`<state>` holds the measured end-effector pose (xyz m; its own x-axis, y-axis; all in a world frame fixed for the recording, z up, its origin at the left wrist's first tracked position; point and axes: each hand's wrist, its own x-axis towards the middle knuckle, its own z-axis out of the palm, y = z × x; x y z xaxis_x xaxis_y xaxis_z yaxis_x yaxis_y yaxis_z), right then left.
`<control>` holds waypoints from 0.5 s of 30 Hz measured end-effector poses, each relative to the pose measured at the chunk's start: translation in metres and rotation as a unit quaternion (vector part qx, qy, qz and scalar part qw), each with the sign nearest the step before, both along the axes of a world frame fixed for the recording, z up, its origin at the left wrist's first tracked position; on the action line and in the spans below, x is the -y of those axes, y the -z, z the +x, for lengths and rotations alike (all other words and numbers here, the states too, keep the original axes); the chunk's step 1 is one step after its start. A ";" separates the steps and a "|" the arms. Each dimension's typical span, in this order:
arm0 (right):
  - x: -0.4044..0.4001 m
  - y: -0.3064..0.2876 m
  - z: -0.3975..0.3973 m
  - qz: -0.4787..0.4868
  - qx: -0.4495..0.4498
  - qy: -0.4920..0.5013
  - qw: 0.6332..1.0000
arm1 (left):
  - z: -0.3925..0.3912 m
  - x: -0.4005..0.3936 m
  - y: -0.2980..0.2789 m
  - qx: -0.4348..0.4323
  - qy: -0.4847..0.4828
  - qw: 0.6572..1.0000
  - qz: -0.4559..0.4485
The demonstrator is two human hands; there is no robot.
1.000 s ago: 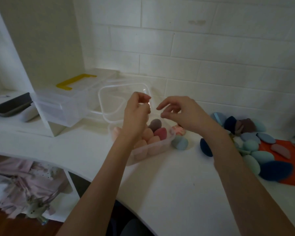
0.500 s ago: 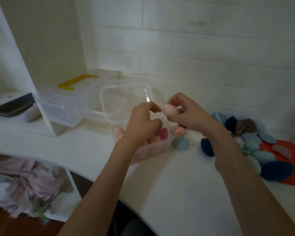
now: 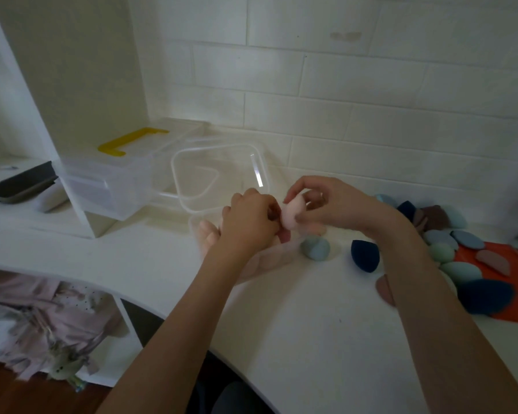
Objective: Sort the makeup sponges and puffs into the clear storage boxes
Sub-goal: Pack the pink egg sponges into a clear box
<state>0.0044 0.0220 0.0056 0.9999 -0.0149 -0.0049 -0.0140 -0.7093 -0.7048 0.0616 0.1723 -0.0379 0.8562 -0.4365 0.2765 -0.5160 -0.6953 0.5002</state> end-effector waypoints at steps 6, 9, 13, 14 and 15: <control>-0.011 0.001 -0.001 -0.088 -0.041 -0.020 0.995 | 0.001 0.003 0.002 0.010 -0.031 0.999 -0.008; -0.017 0.000 0.000 -0.188 -0.001 0.002 0.982 | 0.002 0.004 0.003 0.023 -0.035 0.999 0.003; -0.026 -0.002 0.002 -0.282 -0.006 0.018 0.959 | 0.002 0.004 0.004 0.027 -0.041 0.999 0.007; -0.027 -0.002 0.002 -0.299 -0.011 0.020 0.954 | 0.002 0.005 0.004 0.024 -0.041 0.999 0.005; -0.029 -0.002 0.002 -0.309 -0.017 0.020 0.951 | 0.001 0.004 0.003 0.018 -0.039 0.999 0.000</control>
